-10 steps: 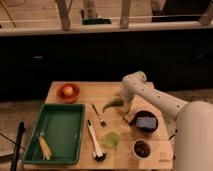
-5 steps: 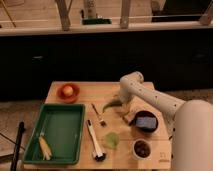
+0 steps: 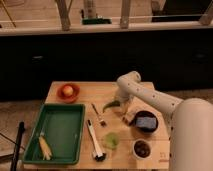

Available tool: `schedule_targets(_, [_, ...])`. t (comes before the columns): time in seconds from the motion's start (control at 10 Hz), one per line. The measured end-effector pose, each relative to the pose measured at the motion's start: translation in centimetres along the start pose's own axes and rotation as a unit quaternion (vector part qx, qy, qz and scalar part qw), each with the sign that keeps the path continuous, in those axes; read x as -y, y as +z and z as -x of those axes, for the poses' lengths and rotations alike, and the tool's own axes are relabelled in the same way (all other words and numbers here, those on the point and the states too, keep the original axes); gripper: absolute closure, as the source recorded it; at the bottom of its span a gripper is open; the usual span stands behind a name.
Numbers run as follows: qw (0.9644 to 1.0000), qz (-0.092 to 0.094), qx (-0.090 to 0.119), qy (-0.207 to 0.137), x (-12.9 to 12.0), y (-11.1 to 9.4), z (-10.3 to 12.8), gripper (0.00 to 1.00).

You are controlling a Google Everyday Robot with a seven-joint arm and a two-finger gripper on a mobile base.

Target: Place pepper in tray

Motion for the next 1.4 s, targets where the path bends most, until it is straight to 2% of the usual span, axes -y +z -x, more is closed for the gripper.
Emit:
schedule_targets(0.2, [0.9999,0.005,-0.006,-0.011,0.5,-0.4,0.5,0.84])
schedule_targets(0.4, [0.9998,0.011,-0.009,-0.017,0.7,-0.9,0.7,0.99])
schedule_targets(0.7, [0.9995,0.015,-0.011,-0.026,1.0,-1.9,0.8,1.0])
schedule_targets(1.4, [0.9978,0.007,-0.003,-0.066,1.9,-7.5,1.4,1.0])
